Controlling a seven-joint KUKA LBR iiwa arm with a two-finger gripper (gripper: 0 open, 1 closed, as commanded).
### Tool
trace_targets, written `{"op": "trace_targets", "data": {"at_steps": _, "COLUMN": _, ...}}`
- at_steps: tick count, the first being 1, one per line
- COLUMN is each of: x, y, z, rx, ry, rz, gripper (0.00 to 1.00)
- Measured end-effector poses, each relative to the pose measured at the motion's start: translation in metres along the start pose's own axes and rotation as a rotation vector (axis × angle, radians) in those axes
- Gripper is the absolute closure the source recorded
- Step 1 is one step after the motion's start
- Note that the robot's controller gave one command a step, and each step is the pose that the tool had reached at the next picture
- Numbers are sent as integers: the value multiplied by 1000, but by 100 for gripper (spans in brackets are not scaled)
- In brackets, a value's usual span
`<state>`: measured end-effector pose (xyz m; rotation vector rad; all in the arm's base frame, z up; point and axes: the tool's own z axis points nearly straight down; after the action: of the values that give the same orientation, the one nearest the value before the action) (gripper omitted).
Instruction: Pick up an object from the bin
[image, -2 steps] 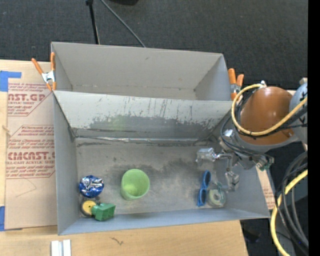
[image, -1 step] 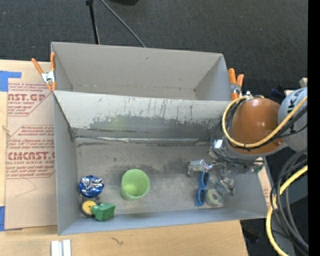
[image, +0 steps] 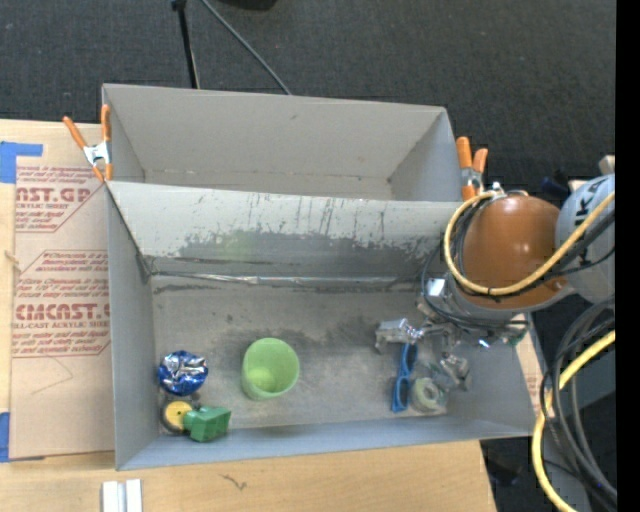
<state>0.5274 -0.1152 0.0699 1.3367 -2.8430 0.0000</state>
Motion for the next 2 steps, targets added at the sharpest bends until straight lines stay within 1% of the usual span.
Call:
{"op": "trace_targets", "data": {"at_steps": 1, "x": -1, "y": -1, "z": -1, "rx": 5, "ry": -3, "rz": 1, "gripper": 100}}
{"op": "trace_targets", "data": {"at_steps": 2, "x": -2, "y": -1, "z": -32, "rx": 2, "ry": -3, "rz": 2, "gripper": 100}}
